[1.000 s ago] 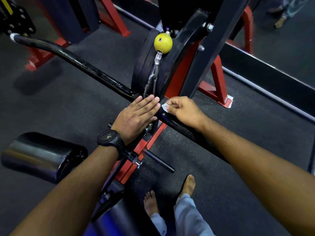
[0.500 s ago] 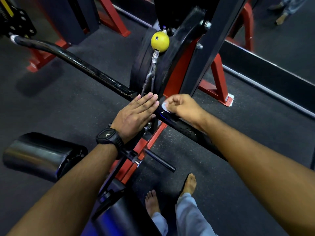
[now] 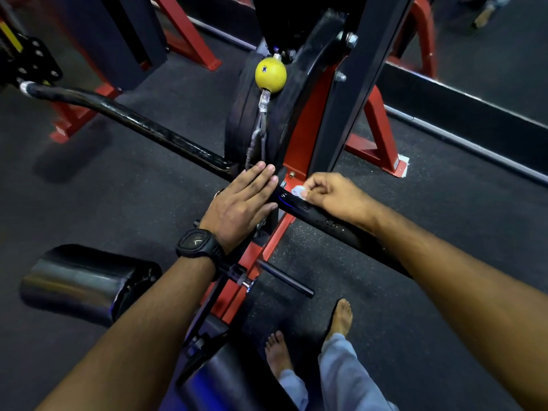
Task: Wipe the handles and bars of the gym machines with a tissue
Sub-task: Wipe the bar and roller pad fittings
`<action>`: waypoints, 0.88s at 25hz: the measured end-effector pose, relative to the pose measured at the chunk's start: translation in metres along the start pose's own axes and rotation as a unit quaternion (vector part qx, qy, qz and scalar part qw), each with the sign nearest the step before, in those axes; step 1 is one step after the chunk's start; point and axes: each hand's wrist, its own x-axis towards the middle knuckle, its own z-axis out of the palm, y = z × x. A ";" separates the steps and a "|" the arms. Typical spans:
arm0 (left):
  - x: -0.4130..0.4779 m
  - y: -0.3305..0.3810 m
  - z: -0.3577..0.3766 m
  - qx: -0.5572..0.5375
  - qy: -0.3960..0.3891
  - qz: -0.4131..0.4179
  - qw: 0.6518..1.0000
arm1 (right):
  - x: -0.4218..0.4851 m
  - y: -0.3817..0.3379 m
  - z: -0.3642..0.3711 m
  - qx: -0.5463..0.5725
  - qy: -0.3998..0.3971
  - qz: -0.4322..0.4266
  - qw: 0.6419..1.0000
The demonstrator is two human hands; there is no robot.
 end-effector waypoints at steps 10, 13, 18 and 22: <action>-0.003 0.011 0.010 -0.008 0.035 -0.044 0.998 | -0.022 -0.005 -0.004 -0.139 0.053 -0.195 0.970; -0.003 0.014 0.011 -0.010 0.032 -0.043 0.999 | -0.051 0.010 -0.010 -0.239 0.047 -0.298 0.923; -0.002 0.013 0.012 0.009 0.034 -0.035 0.999 | -0.055 0.005 -0.005 -0.364 0.018 -0.299 0.882; -0.002 0.012 0.011 0.017 0.039 -0.034 0.999 | -0.070 0.015 -0.001 -0.424 0.050 -0.316 0.848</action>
